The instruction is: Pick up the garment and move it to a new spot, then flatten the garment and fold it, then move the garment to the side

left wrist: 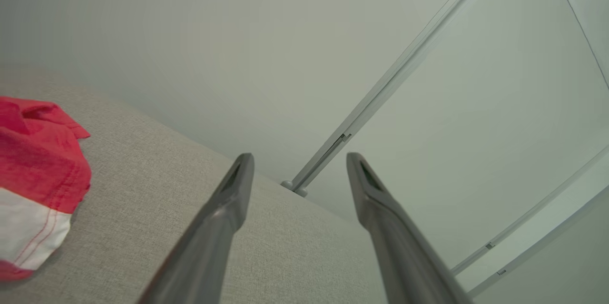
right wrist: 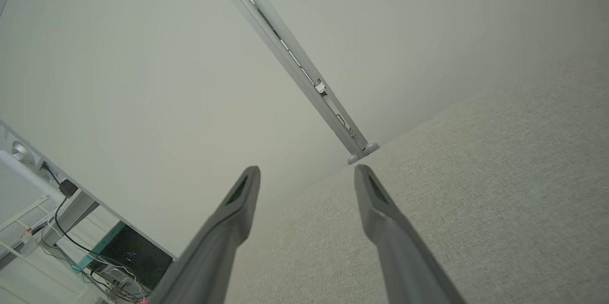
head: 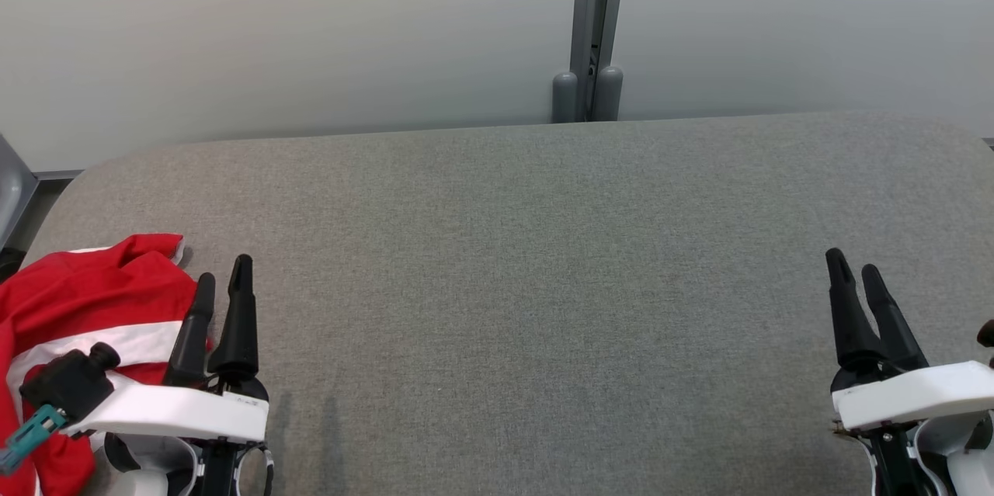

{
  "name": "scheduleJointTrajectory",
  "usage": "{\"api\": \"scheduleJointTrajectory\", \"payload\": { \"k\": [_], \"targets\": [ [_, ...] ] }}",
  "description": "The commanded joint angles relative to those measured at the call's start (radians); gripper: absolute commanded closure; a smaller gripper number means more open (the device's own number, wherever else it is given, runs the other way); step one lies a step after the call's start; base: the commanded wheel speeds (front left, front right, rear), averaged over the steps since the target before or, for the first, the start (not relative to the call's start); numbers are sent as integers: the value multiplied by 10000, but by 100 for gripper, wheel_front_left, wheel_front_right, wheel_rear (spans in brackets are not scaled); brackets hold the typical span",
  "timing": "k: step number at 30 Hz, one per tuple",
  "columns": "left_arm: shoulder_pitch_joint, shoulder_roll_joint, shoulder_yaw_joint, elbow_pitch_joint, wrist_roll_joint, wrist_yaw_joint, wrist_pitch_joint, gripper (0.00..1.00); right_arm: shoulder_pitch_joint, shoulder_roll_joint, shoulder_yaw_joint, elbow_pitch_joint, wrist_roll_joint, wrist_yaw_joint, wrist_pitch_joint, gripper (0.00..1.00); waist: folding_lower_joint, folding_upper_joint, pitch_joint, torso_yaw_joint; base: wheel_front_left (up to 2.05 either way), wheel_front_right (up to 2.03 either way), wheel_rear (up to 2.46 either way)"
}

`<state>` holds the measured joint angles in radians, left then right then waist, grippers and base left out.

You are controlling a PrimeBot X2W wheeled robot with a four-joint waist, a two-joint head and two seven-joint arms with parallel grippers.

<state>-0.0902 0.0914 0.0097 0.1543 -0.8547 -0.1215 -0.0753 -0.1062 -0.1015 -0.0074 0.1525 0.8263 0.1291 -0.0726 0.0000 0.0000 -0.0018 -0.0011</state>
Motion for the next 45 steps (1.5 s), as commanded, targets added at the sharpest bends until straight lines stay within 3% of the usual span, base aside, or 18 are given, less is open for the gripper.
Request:
{"api": "scheduleJointTrajectory", "payload": {
  "k": [1, 21, 45],
  "targets": [
    [-115, 132, -38, -115, 449, 45, -102, 0, -62, -141, 58, -73, -487, 15, -141, 0, 0, 0, -8, -7, 0, 0, 0],
    [22, 351, -388, 797, 3285, 463, -696, 0, -170, -184, 250, 684, -3398, 18, -738, 0, 0, 0, -41, 15, 0, 0, 0],
    [-175, 474, -595, 1790, 5258, 614, -1248, 0, -265, -58, 364, 1363, -5570, 22, -1288, 0, 0, 0, -44, 25, 0, 0, 0]
  ]
}}
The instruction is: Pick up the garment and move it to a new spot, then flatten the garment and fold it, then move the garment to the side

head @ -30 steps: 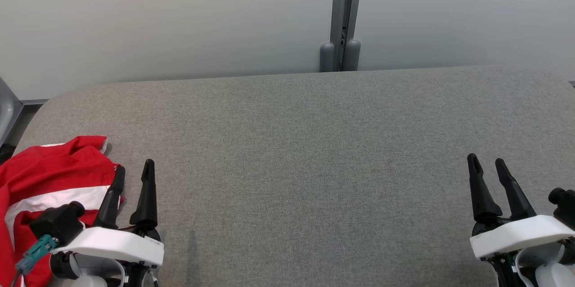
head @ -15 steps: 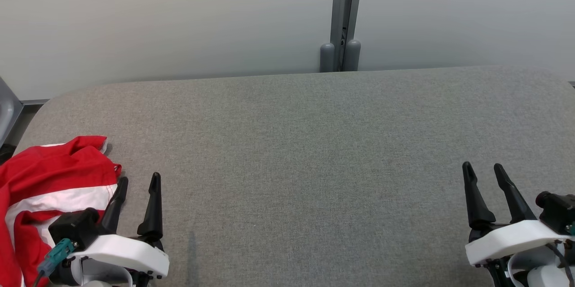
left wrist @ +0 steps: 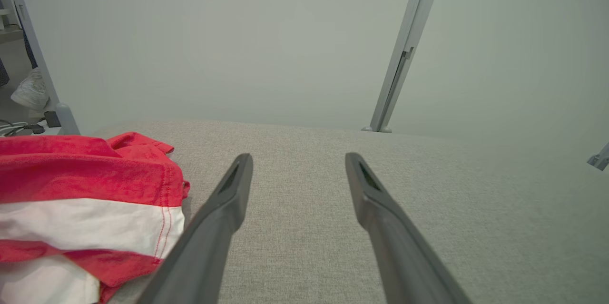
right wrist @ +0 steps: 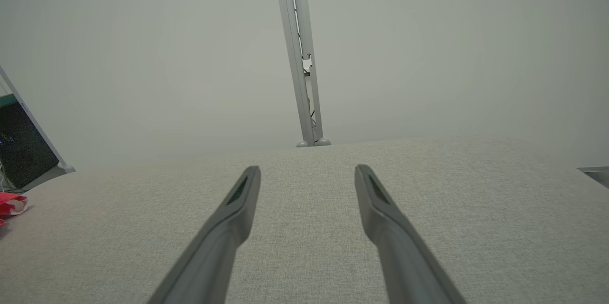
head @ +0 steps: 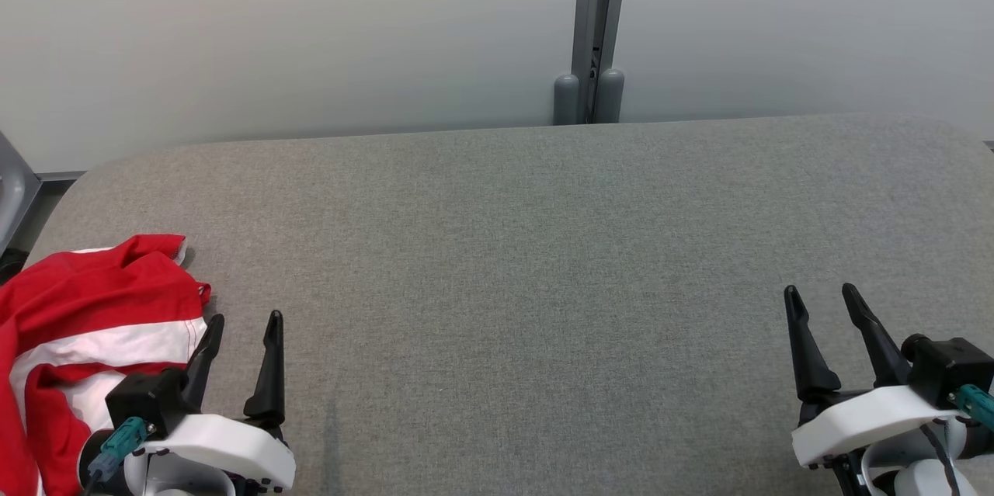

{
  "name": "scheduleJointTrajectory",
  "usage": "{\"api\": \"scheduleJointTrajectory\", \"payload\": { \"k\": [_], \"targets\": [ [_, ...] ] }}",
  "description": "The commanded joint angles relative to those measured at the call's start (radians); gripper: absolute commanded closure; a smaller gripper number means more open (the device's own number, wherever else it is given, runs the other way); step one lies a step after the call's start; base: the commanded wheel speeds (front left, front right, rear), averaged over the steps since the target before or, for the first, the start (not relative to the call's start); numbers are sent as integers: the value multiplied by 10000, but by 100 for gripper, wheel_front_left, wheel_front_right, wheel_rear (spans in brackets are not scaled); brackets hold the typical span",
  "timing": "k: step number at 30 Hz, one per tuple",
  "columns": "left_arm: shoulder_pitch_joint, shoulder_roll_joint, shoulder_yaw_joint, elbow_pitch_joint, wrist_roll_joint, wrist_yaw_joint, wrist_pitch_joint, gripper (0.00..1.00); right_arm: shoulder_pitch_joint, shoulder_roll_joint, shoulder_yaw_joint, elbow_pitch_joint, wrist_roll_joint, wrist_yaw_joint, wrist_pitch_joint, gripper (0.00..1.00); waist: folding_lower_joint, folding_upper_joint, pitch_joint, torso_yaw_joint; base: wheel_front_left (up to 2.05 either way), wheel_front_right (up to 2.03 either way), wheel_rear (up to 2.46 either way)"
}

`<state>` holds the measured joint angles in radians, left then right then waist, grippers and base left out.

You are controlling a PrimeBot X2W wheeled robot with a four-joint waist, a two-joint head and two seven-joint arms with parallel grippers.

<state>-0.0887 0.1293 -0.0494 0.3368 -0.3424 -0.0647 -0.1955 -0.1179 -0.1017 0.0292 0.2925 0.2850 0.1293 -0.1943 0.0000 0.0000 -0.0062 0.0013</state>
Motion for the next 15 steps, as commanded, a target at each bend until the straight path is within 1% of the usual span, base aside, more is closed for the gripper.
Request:
{"api": "scheduleJointTrajectory", "payload": {
  "k": [1, 7, 15],
  "targets": [
    [-192, 86, -3, 7, 190, 50, -74, 0, -148, -59, 12, -11, -226, 20, -96, 0, 0, 0, 0, 4, 0, 0, 0],
    [-241, 50, 33, 126, 539, 65, -208, 0, -190, -29, 46, 99, -499, 21, -229, 0, 0, 0, 12, 21, 0, 0, 0],
    [-258, -66, 207, 368, 722, -4, -361, 0, -199, 11, 87, 271, -638, 21, -382, 0, 0, 0, 16, 31, 0, 0, 0]
  ]
}}
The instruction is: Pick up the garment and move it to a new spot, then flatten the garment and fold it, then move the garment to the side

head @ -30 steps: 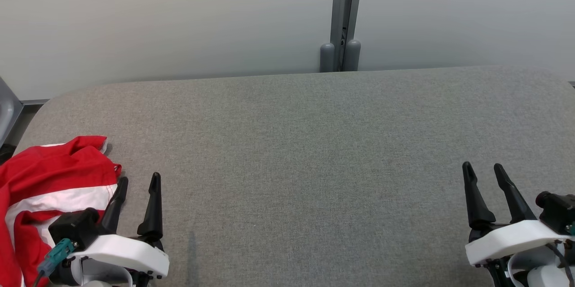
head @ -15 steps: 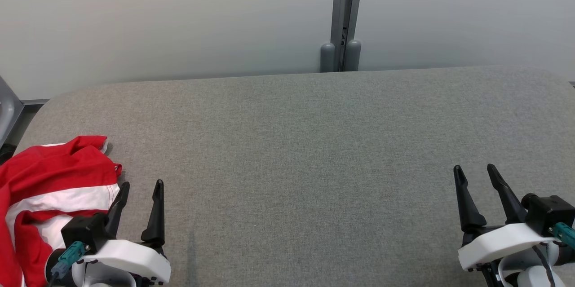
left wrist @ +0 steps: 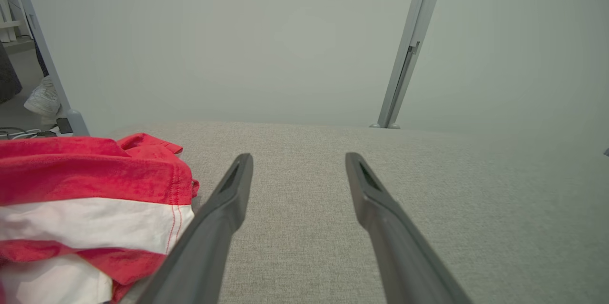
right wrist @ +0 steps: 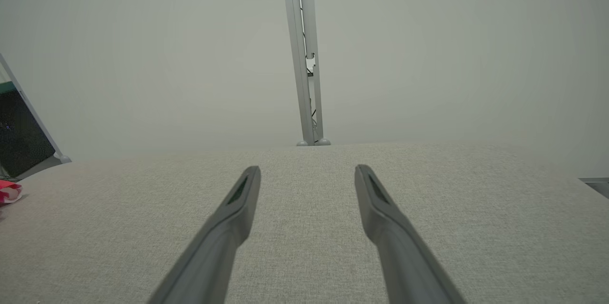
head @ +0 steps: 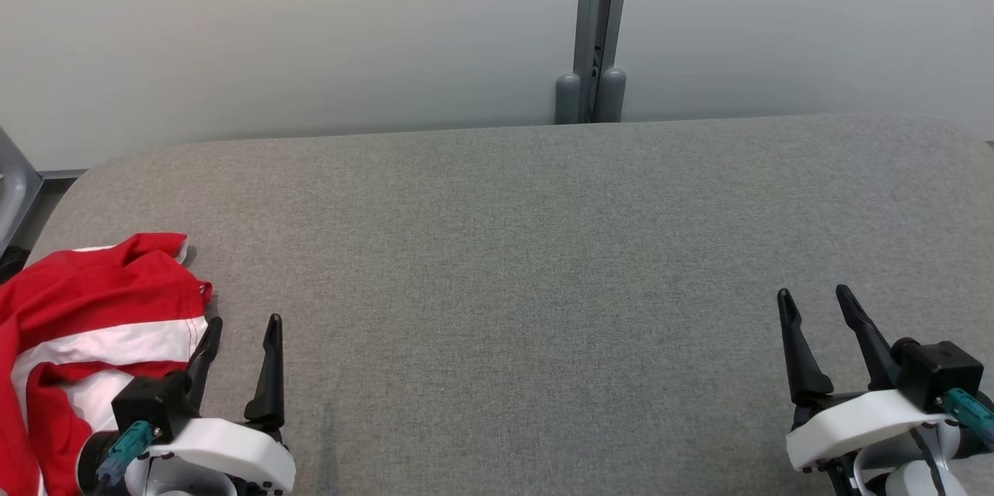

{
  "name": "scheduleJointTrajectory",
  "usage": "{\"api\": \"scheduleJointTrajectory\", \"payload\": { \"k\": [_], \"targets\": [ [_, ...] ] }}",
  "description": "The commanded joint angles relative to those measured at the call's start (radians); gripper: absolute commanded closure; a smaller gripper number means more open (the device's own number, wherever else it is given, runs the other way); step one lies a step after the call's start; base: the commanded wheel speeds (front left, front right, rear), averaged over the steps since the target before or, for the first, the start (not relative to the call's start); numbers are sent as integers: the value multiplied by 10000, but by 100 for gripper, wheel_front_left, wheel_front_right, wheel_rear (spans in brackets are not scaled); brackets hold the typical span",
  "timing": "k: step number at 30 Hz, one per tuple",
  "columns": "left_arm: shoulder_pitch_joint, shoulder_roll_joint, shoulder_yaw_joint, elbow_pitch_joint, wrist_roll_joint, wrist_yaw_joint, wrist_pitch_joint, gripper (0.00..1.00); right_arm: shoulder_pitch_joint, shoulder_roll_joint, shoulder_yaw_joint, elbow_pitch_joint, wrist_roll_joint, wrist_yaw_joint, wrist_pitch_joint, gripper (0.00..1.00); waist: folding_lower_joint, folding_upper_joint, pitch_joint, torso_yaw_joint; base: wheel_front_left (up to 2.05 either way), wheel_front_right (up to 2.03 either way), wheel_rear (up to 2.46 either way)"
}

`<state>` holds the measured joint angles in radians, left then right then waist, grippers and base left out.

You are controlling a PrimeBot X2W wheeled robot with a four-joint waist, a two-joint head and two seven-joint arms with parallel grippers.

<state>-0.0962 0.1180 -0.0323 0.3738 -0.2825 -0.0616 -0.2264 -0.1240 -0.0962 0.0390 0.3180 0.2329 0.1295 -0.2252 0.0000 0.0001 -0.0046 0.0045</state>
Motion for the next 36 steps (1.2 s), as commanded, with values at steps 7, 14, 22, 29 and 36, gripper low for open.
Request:
{"api": "scheduleJointTrajectory", "payload": {
  "k": [7, 14, 22, 29, 36],
  "targets": [
    [-209, 31, 82, 136, 595, -36, -209, 0, -118, -1, -39, 143, -376, 20, -235, 0, 0, -1, -12, -4, 0, 0, 0],
    [-256, 18, 102, 323, 968, -56, -337, 0, -142, -11, -8, 259, -621, 21, -366, 0, 0, -1, -15, -9, 0, 0, 0],
    [-290, -28, 128, 479, 1060, -75, -387, 0, -76, 62, -46, 316, -696, 22, -428, 0, 0, -1, -32, 0, 0, 0, 0],
    [-335, -101, 142, 546, 986, -37, -387, 0, -55, 99, -133, 350, -486, 22, -428, 0, 0, -1, -47, 26, 0, 0, 0],
    [-372, -52, 155, 638, 939, -56, -387, 0, -22, 100, -170, 367, -409, 22, -426, 0, 0, -1, -68, 74, 0, 0, 0]
  ]
}}
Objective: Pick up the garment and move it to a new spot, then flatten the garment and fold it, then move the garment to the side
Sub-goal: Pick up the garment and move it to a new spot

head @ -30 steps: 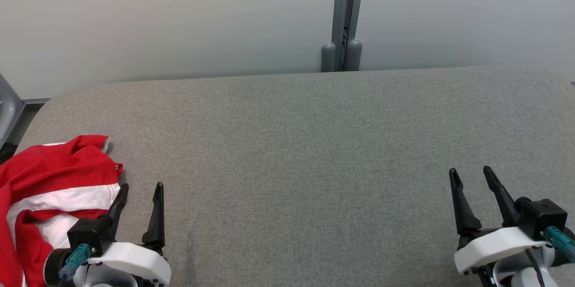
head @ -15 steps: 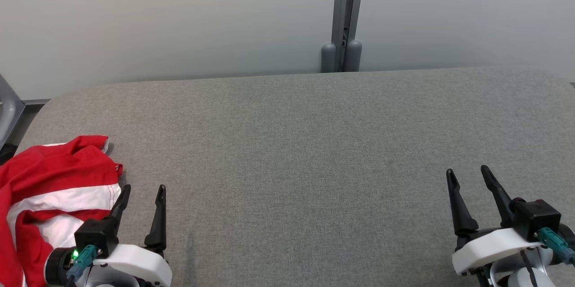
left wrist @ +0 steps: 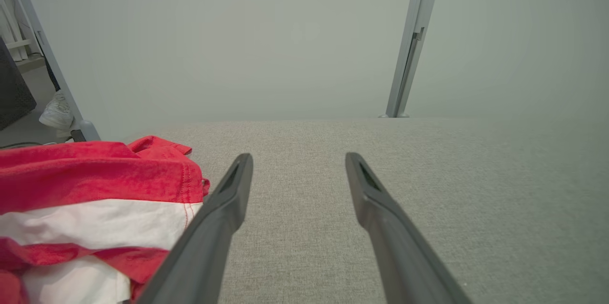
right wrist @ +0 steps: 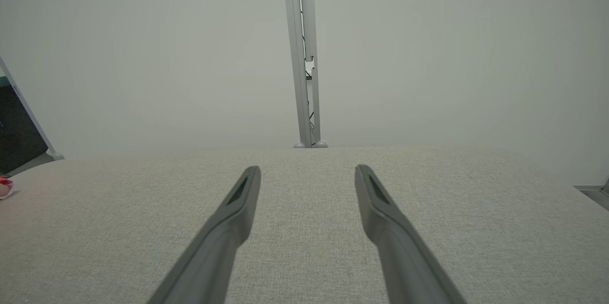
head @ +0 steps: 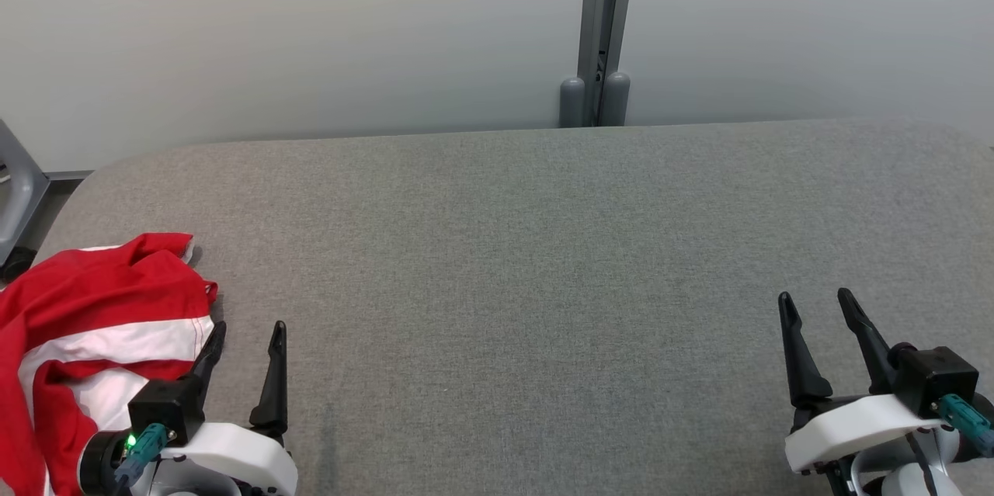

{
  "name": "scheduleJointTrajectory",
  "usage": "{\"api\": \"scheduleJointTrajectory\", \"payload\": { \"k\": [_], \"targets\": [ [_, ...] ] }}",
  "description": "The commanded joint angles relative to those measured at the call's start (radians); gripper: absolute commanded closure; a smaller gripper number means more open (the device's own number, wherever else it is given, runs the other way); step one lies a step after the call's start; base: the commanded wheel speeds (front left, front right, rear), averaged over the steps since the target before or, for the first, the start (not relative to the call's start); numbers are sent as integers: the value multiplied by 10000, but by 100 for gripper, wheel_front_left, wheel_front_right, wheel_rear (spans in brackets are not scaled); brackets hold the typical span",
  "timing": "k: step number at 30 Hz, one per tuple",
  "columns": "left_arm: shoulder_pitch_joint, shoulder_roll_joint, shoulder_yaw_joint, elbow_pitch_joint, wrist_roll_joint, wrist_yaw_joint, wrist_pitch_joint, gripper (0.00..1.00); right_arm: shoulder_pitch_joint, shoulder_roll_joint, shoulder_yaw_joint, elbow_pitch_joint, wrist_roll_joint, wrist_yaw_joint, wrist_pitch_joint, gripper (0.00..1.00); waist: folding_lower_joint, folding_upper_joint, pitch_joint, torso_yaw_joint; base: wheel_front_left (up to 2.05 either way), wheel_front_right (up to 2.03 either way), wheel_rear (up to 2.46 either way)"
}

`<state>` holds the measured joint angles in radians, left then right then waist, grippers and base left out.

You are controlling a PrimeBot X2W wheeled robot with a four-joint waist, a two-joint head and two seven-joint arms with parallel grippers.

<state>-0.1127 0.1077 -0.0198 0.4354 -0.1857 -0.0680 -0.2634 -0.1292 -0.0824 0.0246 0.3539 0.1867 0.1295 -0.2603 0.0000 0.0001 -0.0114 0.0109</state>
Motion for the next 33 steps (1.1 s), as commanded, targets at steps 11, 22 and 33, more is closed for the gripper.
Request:
{"api": "scheduleJointTrajectory", "payload": {
  "k": [11, 22, 33],
  "targets": [
    [-471, 181, 1, 52, 102, 90, -16, 0, 40, -6, -30, -402, -227, 20, -68, 0, 0, -1, 15, 1042, 0, 0, 0],
    [-380, 452, 245, -63, 85, 322, -16, 0, -92, 92, 336, -557, -568, 20, -65, 0, 0, -1, -49, 3189, 0, 0, 0],
    [-211, 600, 411, -98, -34, 423, -16, 0, -195, 198, 672, -503, -596, 14, -65, 0, 0, -1, 2, 4605, 0, 0, 0]
  ]
}}
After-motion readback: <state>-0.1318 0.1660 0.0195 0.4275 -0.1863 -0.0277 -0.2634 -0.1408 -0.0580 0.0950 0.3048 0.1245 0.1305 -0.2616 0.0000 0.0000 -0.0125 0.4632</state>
